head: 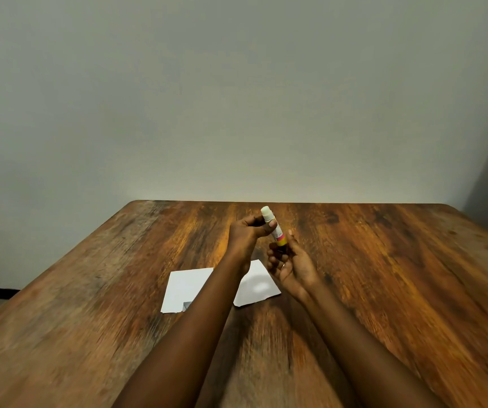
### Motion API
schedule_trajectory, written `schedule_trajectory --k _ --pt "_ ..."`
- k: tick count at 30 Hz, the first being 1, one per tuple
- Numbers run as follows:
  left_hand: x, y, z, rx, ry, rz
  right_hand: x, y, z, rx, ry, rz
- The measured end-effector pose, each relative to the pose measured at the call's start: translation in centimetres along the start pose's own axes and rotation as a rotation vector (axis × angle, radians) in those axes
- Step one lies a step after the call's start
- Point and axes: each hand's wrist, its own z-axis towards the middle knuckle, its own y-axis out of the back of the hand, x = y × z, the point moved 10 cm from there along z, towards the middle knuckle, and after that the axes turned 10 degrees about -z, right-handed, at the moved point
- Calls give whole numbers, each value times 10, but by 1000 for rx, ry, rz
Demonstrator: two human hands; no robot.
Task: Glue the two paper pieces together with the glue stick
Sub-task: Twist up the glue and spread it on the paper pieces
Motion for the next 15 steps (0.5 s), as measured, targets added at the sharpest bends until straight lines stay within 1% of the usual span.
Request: schedule_trajectory --k 4,7,12,15 --pt "1 7 3 -45 7 -27 12 -4 -6 38 94 160" --pt "4 7 5 -47 11 -33 13 -2 -4 1 102 118" --pt "6 6 6 -45 24 -34 6 0 4 -26 55 107" --pt "6 7 6 -49 28 -17 1 0 8 -10 27 99"
